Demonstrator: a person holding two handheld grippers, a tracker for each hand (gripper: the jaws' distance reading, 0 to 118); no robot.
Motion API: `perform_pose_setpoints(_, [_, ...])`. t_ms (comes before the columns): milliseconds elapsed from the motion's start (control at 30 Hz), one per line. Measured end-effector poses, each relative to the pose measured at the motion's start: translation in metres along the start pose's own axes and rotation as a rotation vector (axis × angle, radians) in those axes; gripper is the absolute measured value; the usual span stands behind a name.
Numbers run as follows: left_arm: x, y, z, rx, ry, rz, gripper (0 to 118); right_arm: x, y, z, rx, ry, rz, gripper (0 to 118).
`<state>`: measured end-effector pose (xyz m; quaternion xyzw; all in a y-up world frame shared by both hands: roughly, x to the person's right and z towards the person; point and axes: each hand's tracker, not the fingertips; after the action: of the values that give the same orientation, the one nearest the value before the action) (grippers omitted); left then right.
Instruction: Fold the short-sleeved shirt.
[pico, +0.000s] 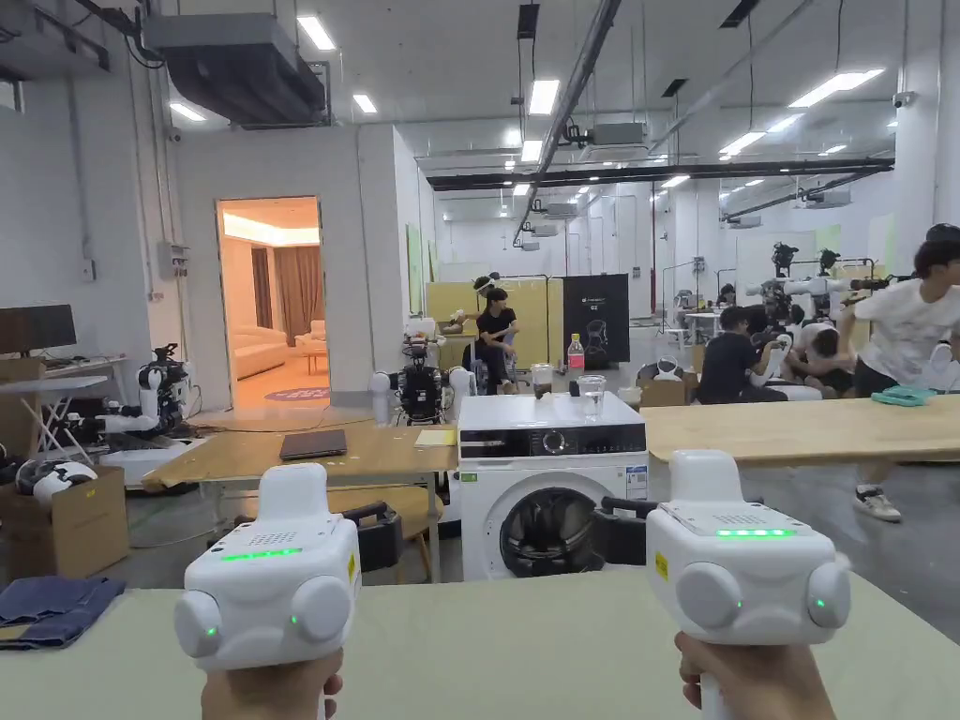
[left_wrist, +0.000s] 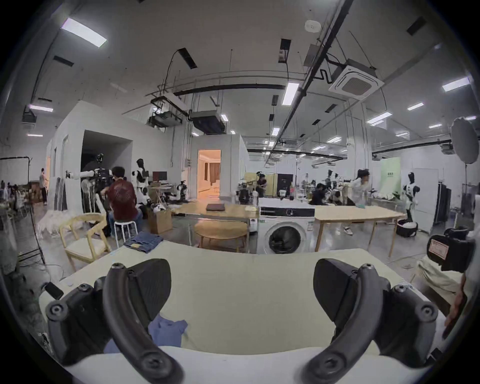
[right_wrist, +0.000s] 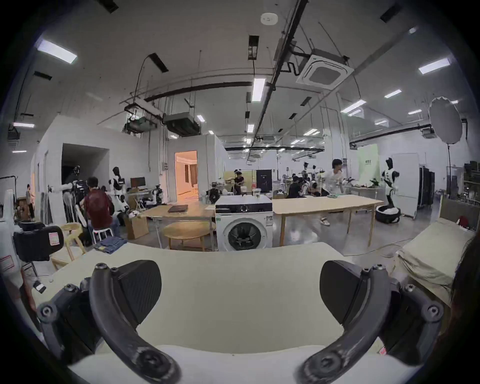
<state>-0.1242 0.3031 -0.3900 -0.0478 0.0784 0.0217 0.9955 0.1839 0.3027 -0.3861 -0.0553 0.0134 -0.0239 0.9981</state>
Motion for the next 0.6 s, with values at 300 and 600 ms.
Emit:
perform_pose_setpoints(300, [-0.001, -0.001, 0.000, -0.024, -0.006, 0.042, 110, 0.007, -0.001, -0.003, 0.006, -0.003, -0.073, 118])
perform_pose_setpoints(600, [0.016, -0.005, 0.000, -0.048, -0.017, -0.132, 110, 0.010, -0.001, -0.002, 0.005, 0.068, -0.138, 118])
